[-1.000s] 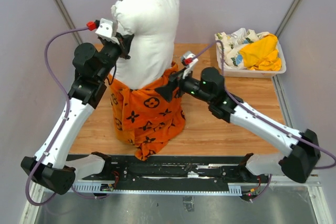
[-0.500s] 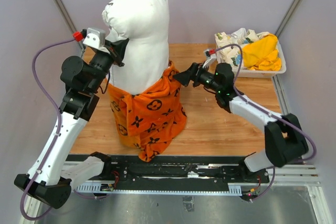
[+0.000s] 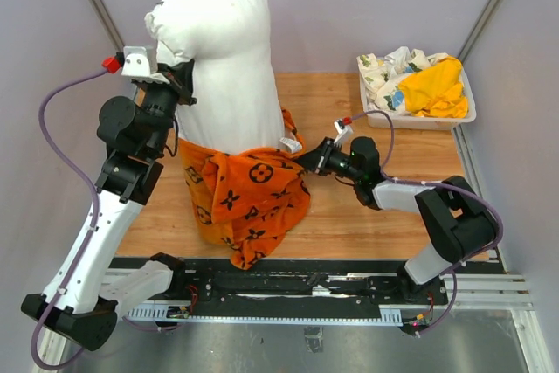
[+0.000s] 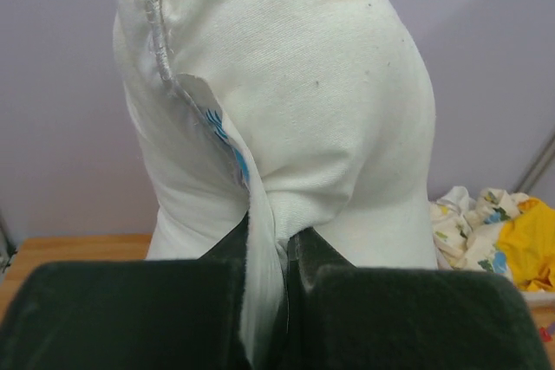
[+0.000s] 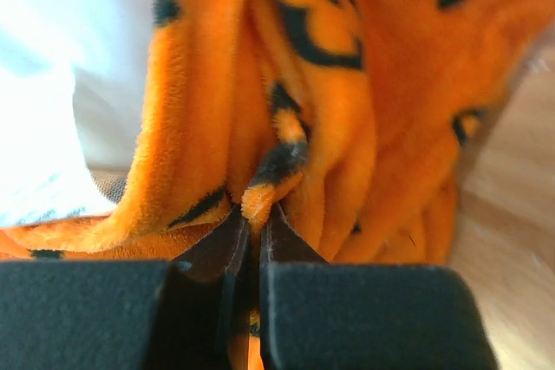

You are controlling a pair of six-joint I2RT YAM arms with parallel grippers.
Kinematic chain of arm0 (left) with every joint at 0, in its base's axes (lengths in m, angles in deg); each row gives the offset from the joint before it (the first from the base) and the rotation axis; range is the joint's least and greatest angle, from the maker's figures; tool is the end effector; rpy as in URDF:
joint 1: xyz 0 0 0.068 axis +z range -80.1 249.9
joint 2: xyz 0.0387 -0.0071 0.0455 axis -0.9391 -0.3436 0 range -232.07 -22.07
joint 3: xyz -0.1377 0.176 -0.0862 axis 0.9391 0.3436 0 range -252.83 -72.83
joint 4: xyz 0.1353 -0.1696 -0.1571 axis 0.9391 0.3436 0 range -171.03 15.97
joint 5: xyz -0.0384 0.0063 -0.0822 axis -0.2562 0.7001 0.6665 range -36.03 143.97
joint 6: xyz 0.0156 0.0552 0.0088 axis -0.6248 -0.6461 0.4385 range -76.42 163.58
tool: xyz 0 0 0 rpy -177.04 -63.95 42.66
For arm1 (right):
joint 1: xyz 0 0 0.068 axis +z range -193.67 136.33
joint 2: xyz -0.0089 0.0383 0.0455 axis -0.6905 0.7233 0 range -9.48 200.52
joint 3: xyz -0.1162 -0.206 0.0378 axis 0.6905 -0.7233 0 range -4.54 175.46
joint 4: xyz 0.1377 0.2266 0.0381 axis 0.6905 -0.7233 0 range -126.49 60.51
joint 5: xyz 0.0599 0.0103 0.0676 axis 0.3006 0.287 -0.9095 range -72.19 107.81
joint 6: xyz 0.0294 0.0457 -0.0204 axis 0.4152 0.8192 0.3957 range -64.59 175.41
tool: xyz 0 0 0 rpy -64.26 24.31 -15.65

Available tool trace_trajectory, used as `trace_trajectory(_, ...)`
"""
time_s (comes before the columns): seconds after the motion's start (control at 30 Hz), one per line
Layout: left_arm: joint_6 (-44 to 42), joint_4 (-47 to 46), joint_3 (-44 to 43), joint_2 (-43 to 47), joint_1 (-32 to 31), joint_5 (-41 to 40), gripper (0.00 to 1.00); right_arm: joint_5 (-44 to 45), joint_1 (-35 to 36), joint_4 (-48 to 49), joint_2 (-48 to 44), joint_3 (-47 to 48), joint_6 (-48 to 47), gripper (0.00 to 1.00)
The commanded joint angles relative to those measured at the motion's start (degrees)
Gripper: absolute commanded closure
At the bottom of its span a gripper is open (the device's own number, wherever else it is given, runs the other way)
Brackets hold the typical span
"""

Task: Remove the pillowcase from the pillow
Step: Remove the pillow from the pillowcase.

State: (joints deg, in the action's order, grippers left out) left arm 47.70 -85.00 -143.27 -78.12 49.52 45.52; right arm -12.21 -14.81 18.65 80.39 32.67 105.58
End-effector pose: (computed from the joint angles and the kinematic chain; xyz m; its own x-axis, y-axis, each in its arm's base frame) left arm 0.2178 -0.0744 0.4608 0.2791 -0.1795 -0.9433 0.2343 0.9654 -0.1144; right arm 0.2786 0.1773 0.1705 -0.7005 0.3732 -0.6083 -0.4945 0.3608 0.7908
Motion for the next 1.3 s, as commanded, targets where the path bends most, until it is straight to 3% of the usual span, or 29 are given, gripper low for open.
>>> trace_trajectory(0.0, 1.9, -6.7, -5.4, 3.8, 0.1, -17.0, 1.00, 1.6, -3.2, 4.3, 2.0, -9.2, 5.2, 0.99)
trace_trajectory(0.23, 2.5, -4.4, -6.9, 4.1, 0.1, -21.1, 1.00, 2.1, -3.0, -2.9, -0.5, -6.9, 2.1, 0.98)
trace_trajectory(0.3, 1.2, -4.5, -6.7, 3.5, 0.0, -20.8, 1.00, 1.8, -2.0, -10.7, -4.1, -2.3, -3.0, 0.54)
trace_trajectory(0.33, 0.5, -4.3, -6.9, 2.8, 0.0, -20.5, 1.00, 3.2, -1.1, -16.6, -6.9, 0.3, -5.6, 0.38)
trace_trajectory(0.43, -1.3, -1.3, -9.3, 0.1, 0.1, -20.2, 1.00, 14.6, 4.4, -31.9, -19.5, 7.2, -15.9, 0.06)
trace_trajectory(0.47, -1.4, 0.2, -10.6, -1.0, 0.0, -19.9, 1.00, 20.2, 7.1, -35.2, -23.2, 8.9, -19.3, 0.00)
trace_trajectory(0.53, -1.4, 2.5, -12.4, -3.1, 0.0, -19.2, 1.00, 26.6, 12.0, -37.1, -29.0, 11.5, -24.4, 0.01)
trace_trajectory(0.63, -0.5, 4.0, -13.7, -5.2, 0.1, -18.1, 1.00, 25.9, 17.0, -36.7, -30.8, 15.2, -27.4, 0.02)
trace_trajectory(0.73, 0.4, 5.7, -15.3, -7.8, 0.1, -17.7, 1.00, 22.9, 23.0, -39.5, -25.8, 21.7, -29.7, 0.14)
trace_trajectory(0.87, 0.7, 7.6, -17.0, -10.1, 0.1, -17.5, 1.00, 24.2, 31.4, -40.9, -16.3, 29.5, -33.8, 0.21)
trace_trajectory(1.17, -1.3, 8.1, -16.0, -9.3, 0.1, -18.6, 1.00, 25.5, 38.9, -43.8, 1.8, 45.2, -37.1, 0.22)
trace_trajectory(1.27, -1.7, 8.1, -15.7, -8.8, 0.0, -19.1, 1.00, 28.7, 40.4, -44.6, 3.8, 46.2, -38.1, 0.39)
